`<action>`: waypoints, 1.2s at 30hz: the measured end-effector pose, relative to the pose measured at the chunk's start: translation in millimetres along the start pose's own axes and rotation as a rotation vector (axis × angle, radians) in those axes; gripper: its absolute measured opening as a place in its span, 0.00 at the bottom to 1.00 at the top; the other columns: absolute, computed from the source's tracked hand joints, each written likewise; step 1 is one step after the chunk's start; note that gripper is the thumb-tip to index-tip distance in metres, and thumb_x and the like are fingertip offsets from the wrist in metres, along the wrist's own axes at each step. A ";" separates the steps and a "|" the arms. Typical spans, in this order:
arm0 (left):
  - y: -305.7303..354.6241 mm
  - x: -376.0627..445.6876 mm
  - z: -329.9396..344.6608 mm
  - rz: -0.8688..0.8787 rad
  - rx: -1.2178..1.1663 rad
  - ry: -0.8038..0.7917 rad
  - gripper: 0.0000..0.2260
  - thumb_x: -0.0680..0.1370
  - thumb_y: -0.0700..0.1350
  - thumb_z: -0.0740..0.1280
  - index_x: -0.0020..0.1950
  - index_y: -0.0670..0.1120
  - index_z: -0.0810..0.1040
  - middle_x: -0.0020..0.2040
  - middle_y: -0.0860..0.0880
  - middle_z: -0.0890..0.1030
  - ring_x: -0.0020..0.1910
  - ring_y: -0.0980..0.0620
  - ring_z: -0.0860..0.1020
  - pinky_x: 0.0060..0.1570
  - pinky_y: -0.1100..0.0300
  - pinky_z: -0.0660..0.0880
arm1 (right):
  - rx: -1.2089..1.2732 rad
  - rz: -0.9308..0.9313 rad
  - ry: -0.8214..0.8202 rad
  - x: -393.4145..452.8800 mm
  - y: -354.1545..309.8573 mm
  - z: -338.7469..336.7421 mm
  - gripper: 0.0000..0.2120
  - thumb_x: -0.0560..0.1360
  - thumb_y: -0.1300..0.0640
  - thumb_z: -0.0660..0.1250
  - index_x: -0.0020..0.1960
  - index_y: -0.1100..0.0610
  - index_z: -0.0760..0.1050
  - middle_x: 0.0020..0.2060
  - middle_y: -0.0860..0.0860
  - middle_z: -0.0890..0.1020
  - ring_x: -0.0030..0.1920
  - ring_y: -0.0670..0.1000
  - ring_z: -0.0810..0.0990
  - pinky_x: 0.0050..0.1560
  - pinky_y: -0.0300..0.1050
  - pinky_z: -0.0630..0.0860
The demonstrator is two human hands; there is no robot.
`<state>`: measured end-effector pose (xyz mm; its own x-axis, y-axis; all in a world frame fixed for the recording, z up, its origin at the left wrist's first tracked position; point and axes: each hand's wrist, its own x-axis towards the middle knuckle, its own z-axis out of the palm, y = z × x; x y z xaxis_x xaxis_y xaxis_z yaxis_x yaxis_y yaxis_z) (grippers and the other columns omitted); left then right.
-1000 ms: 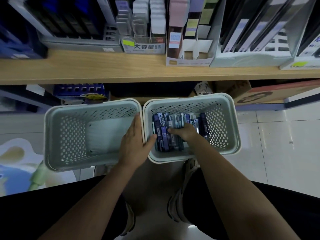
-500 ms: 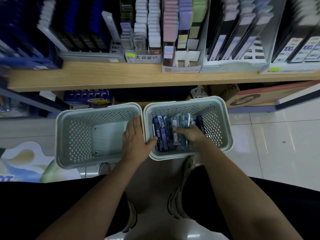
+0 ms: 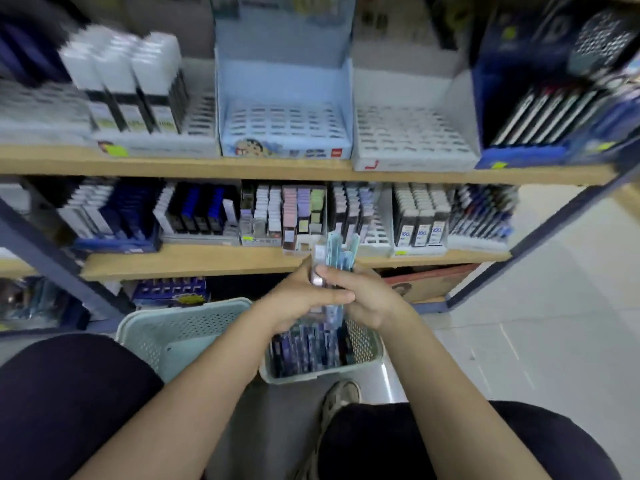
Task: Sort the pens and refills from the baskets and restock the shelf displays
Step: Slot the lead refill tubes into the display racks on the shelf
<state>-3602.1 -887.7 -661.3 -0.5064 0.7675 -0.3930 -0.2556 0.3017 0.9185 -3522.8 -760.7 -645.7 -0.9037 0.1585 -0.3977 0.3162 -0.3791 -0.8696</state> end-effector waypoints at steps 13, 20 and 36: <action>165.4 -127.7 -4.8 0.390 0.154 0.151 0.14 0.72 0.40 0.71 0.56 0.51 0.80 0.44 0.50 0.86 0.47 0.49 0.84 0.52 0.46 0.80 | -0.697 -0.420 0.168 -106.9 -158.6 113.1 0.23 0.80 0.37 0.60 0.49 0.55 0.82 0.45 0.57 0.86 0.46 0.56 0.85 0.50 0.47 0.79; 188.1 -161.8 -33.1 0.453 0.050 0.201 0.16 0.77 0.39 0.73 0.63 0.41 0.76 0.43 0.45 0.83 0.35 0.49 0.82 0.35 0.58 0.78 | -0.715 -0.508 0.161 -115.8 -183.5 129.0 0.19 0.81 0.44 0.64 0.38 0.57 0.74 0.32 0.52 0.80 0.35 0.50 0.76 0.42 0.45 0.72; 169.4 -91.1 -59.3 0.475 -0.178 0.417 0.16 0.74 0.40 0.76 0.60 0.42 0.79 0.49 0.45 0.87 0.43 0.47 0.85 0.42 0.56 0.82 | -0.336 -0.413 0.075 -42.2 -170.9 97.6 0.09 0.80 0.63 0.66 0.57 0.67 0.77 0.42 0.56 0.84 0.39 0.51 0.82 0.44 0.44 0.79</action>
<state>-3648.1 -940.1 -472.5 -0.8656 0.4994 0.0369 -0.0395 -0.1416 0.9891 -3566.8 -791.6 -451.7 -0.9532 0.3020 -0.0121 0.0252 0.0395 -0.9989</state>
